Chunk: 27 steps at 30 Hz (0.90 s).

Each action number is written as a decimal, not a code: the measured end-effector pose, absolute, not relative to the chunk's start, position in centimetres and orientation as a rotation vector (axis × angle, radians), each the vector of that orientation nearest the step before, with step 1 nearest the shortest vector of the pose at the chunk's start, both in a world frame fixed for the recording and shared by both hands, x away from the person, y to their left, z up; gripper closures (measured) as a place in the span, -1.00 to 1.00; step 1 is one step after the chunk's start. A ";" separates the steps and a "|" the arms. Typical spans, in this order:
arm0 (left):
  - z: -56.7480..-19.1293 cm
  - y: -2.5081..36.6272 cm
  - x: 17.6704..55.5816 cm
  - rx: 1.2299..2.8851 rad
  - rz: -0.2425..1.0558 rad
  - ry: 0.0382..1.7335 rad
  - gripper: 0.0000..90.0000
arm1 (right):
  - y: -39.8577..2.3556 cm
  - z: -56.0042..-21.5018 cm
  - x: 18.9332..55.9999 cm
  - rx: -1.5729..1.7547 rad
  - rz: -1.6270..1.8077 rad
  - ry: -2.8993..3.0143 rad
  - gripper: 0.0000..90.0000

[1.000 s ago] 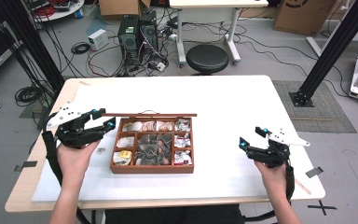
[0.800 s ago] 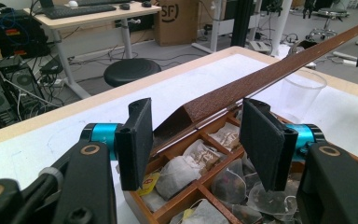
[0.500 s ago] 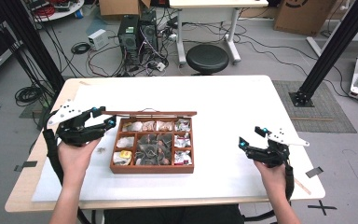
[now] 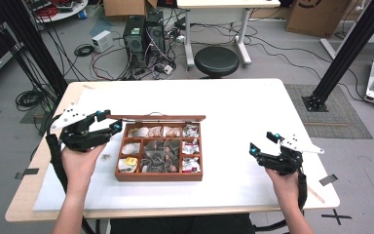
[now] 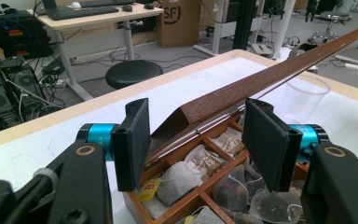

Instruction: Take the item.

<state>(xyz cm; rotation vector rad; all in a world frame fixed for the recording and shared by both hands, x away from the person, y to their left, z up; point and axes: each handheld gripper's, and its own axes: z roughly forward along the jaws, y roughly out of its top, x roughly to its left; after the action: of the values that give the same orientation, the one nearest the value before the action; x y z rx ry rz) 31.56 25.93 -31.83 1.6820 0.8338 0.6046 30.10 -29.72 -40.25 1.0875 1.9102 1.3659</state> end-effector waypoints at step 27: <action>-31.4 25.5 32.4 1.677 0.576 0.838 -0.17 | -26.0 -37.5 28.3 0.915 1.505 1.978 -0.51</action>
<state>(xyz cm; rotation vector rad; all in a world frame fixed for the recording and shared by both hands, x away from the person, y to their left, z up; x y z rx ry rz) 32.41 25.53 -31.36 1.6765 0.8385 0.5762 28.25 -26.04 -37.51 0.9153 1.9777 1.5045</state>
